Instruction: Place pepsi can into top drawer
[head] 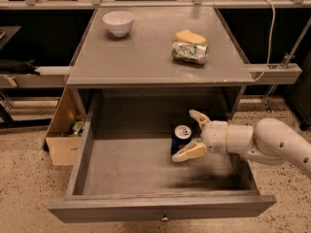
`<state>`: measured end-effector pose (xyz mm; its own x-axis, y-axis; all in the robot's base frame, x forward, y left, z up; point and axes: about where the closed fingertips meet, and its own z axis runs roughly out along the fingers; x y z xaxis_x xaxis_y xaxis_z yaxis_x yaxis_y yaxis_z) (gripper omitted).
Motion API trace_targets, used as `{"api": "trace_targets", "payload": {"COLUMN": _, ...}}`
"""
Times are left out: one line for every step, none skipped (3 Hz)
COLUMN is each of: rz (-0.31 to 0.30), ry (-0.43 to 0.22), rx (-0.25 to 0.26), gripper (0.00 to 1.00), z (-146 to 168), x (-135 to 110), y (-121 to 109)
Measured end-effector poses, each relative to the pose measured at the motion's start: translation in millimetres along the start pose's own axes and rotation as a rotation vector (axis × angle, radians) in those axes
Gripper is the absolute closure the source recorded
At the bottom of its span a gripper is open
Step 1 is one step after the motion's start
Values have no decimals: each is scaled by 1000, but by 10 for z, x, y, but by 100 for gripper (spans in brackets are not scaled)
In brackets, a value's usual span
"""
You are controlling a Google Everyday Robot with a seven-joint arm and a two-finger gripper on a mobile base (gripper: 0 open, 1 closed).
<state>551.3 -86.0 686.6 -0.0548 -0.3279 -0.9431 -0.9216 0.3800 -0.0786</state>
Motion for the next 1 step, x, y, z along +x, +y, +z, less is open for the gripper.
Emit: {"api": "trace_targets", "payload": {"rz": -14, "ry": -24, "rx": -50, "gripper": 0, "z": -173, "x": -246, "y": -50}}
